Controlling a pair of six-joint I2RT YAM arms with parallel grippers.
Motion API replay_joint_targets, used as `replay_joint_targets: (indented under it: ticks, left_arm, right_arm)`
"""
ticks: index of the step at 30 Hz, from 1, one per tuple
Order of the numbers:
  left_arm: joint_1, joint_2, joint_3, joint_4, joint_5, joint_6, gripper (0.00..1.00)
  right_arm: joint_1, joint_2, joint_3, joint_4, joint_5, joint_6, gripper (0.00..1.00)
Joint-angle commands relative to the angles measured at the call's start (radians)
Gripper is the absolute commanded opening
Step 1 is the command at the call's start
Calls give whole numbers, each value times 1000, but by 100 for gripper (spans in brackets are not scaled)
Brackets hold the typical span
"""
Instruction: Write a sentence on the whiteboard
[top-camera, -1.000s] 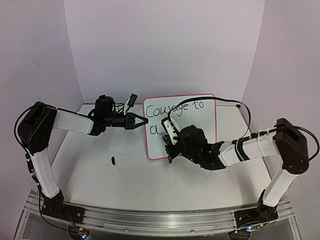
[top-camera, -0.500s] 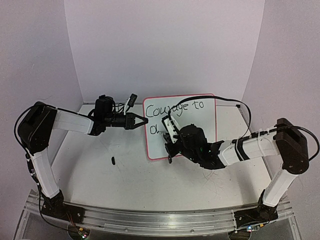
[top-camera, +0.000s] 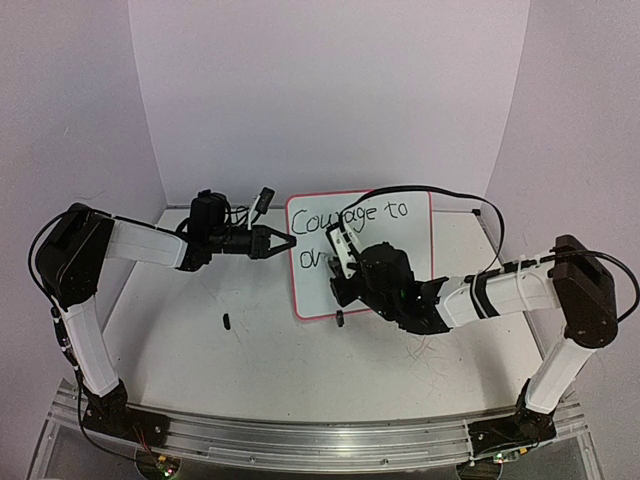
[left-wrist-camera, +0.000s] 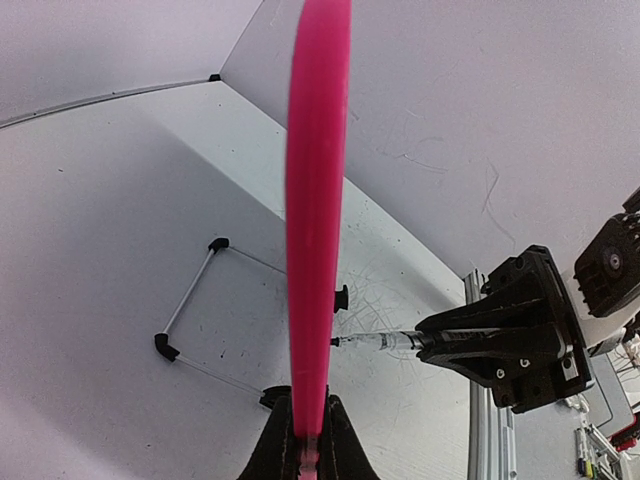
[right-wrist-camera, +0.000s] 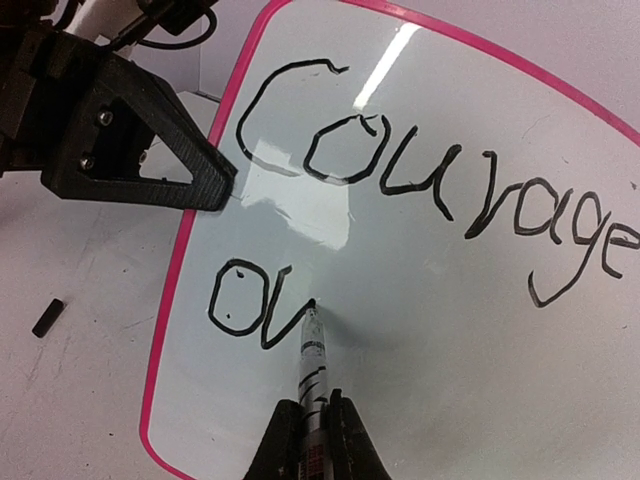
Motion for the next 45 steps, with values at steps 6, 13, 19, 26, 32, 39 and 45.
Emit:
replay_joint_targets:
  ticks: [6,13,19,26,32,39,45]
  left_arm:
    - [-10,-47,10,31,56,26,0]
    - [-10,-46,10,31,56,26,0]
    - [-10,-46,10,30,57,26,0]
    - [-10,-45,11,31,58,26,0]
    - [-10,-45,12,31,60,26,0]
    - [-10,-46,13,31,60,26,0]
    - [-10,-46,13,30,60,25,0]
  right_arm:
    - [-21,-97,-69,75,-95,-36,0]
    - [-20,-65,-56,59,-94,-13,0]
    - [-21,-36,-32,49,-103,-8,0]
    - [-21,-19,-23,37,-68,2,0]
    - [-20,-17,-22,31,-16,16,0]
    - [-22,-30,-35,22,0,18,0]
    - [-23,-16,-17,22,-12,13,0]
